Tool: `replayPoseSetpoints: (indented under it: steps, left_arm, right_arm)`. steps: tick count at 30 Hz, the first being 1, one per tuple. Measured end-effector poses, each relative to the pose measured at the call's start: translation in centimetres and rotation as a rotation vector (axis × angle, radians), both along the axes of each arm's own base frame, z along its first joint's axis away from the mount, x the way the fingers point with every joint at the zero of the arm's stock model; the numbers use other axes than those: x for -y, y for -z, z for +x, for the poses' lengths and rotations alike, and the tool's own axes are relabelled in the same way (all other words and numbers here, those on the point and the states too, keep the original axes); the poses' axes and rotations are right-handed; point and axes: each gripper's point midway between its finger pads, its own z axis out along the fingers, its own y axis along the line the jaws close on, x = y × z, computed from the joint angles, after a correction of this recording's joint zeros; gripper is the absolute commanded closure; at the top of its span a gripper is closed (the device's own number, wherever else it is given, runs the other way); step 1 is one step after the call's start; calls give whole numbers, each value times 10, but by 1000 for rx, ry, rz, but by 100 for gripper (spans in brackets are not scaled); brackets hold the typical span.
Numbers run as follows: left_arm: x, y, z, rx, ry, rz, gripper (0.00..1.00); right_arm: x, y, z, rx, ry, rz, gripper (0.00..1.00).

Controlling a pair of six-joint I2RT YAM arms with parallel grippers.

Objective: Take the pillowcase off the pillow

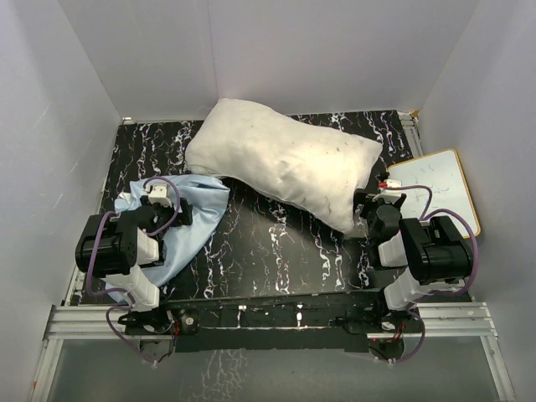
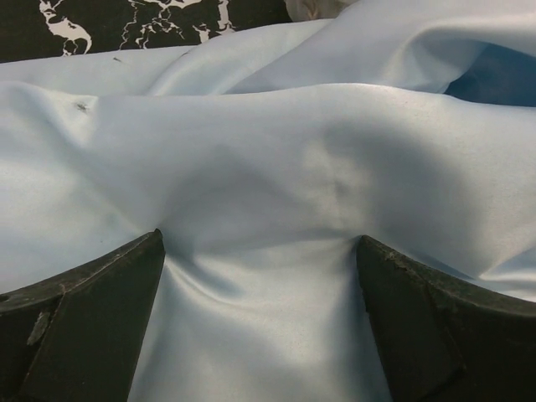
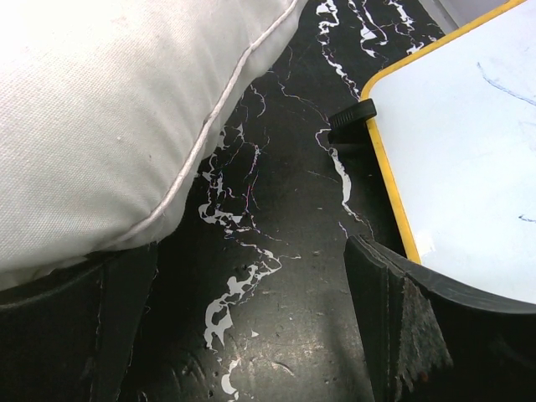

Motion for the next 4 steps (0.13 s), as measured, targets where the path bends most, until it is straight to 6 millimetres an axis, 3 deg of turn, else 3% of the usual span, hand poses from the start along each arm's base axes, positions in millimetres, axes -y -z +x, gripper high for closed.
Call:
replayPoseSetpoints:
  steps: [4]
  left_arm:
    - [-6, 1, 1, -5, -42, 2, 3]
  right_arm:
    - [0, 0, 0, 0, -1, 0, 2]
